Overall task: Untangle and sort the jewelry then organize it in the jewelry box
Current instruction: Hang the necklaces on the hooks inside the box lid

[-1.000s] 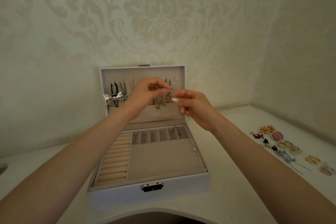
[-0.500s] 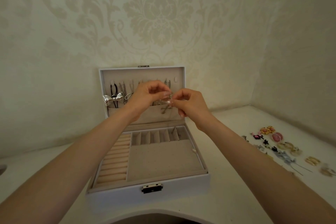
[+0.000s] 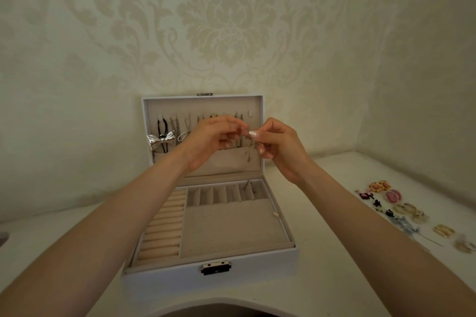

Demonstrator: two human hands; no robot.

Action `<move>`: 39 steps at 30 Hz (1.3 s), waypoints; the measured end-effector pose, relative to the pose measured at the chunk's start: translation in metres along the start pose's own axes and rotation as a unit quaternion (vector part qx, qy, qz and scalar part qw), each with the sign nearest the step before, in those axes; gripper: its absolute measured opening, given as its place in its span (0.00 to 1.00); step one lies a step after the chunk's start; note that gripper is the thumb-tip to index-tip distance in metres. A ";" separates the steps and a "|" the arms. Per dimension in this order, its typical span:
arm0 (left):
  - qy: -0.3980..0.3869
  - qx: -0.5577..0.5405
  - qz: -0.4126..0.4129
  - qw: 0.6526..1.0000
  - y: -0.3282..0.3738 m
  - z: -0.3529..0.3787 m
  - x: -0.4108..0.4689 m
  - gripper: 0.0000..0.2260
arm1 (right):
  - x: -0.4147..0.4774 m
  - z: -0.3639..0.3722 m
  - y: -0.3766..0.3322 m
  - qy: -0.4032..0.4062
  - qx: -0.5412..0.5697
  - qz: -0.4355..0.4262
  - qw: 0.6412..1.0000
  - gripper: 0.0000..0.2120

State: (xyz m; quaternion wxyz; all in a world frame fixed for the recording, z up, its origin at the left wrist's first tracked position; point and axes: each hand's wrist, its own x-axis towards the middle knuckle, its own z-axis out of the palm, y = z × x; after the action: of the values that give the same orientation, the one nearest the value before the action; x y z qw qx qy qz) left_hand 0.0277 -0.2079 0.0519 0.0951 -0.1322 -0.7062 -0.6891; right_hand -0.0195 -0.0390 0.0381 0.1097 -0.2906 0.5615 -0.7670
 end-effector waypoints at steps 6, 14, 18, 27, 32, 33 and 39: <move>0.084 0.174 0.005 0.981 0.008 0.007 0.010 0.05 | 0.009 0.000 0.000 0.062 -0.082 0.003 0.995 0.10; 0.150 0.390 0.048 0.907 0.008 0.018 0.036 0.06 | 0.026 0.001 -0.004 0.133 -0.206 -0.002 0.969 0.07; 0.258 0.434 0.072 0.860 0.007 0.029 0.041 0.06 | 0.038 0.008 0.000 0.208 -0.331 -0.054 0.919 0.02; 0.411 0.403 0.071 0.814 0.000 0.051 0.052 0.07 | 0.054 0.022 0.007 0.324 -0.504 -0.139 0.789 0.05; 0.398 0.454 0.077 0.794 -0.006 0.051 0.055 0.02 | 0.059 0.013 0.012 0.278 -0.605 -0.222 0.713 0.08; 0.396 0.464 0.081 0.788 -0.008 0.051 0.056 0.03 | 0.061 0.012 0.012 0.272 -0.607 -0.237 0.708 0.07; 0.400 0.481 0.143 0.767 -0.021 0.049 0.057 0.03 | 0.064 0.005 0.008 0.250 -0.606 -0.251 0.712 0.03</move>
State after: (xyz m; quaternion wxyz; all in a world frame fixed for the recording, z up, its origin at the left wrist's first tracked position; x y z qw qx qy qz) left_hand -0.0309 -0.1559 0.0487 0.5174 0.1192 -0.8160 -0.2284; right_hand -0.0696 -0.0773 0.0527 -0.4311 -0.2228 0.8191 -0.3060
